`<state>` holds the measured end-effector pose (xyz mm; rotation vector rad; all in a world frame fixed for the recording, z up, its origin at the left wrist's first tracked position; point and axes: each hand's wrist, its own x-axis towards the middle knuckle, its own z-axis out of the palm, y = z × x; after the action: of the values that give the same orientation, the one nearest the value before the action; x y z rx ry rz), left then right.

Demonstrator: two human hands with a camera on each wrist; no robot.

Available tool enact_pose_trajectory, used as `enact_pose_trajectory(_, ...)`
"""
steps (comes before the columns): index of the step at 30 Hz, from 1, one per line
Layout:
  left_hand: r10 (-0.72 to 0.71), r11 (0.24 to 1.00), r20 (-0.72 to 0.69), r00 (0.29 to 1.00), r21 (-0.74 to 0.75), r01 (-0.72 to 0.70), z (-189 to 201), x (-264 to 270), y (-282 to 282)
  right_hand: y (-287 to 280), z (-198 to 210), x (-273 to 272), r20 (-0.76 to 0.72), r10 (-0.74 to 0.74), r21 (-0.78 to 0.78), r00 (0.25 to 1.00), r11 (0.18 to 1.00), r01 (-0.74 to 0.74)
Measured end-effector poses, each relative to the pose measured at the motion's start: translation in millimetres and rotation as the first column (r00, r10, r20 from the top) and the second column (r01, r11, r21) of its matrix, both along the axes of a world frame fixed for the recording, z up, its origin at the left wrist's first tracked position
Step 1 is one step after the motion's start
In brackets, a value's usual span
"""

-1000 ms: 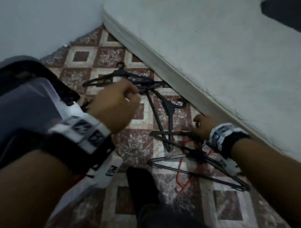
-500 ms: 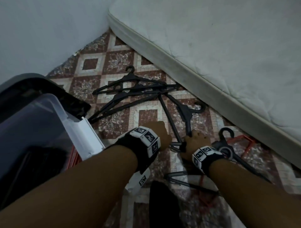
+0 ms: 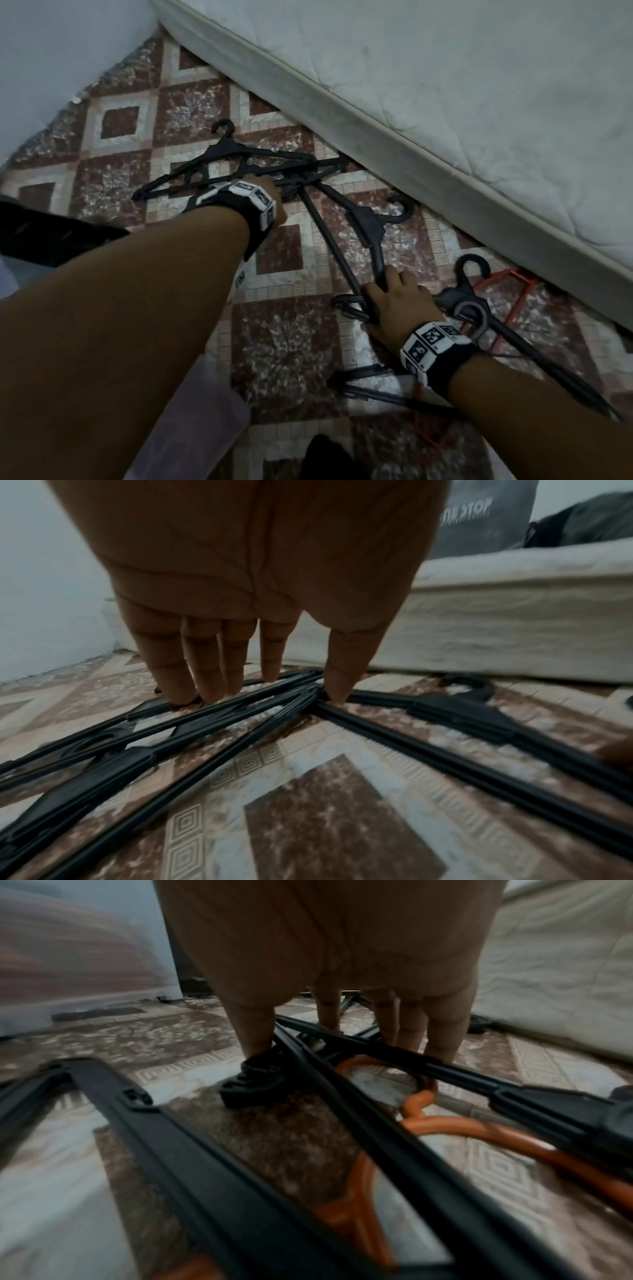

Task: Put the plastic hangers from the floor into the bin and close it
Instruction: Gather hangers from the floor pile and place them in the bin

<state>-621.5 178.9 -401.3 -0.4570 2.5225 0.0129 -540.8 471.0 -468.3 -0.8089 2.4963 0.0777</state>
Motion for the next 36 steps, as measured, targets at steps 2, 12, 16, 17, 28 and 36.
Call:
enact_pose_trajectory(2, 0.016, 0.999, -0.087, 0.996, -0.041, -0.020, -25, -11, -6, 1, 0, 3, -0.014, -0.007, -0.006, 1.000, 1.000, 0.007)
enact_pose_trajectory(12, -0.154, 0.975, 0.038, 0.987, -0.156, 0.159, -68, -18, -41, -17, 0, 11, -0.001, -0.215, -0.057, 0.977, 0.975, 0.215)
enact_pose_trajectory(16, -0.268, 0.954, -0.077, 0.960, -0.157, 0.254, -63, -5, -25, -20, 4, 3, 0.068, -0.274, -0.090, 0.959, 0.956, 0.280)
enact_pose_trajectory(17, -0.279, 0.953, -0.107, 0.954, -0.157, 0.261, -63, -1, -16, -19, 5, 1, 0.070, -0.288, -0.093, 0.955, 0.951, 0.294)
enact_pose_trajectory(28, -0.178, 0.943, -0.422, 0.889, 0.185, 0.277, -31, 22, 83, 6, 46, -9, 0.078, -0.443, -0.323, 0.893, 0.836, 0.444)
enact_pose_trajectory(36, -0.013, 0.809, -0.631, 0.776, 0.449, 0.379, 95, 26, 127, 36, 134, -13, -0.067, -0.348, -0.579, 0.935, 0.777, 0.248)
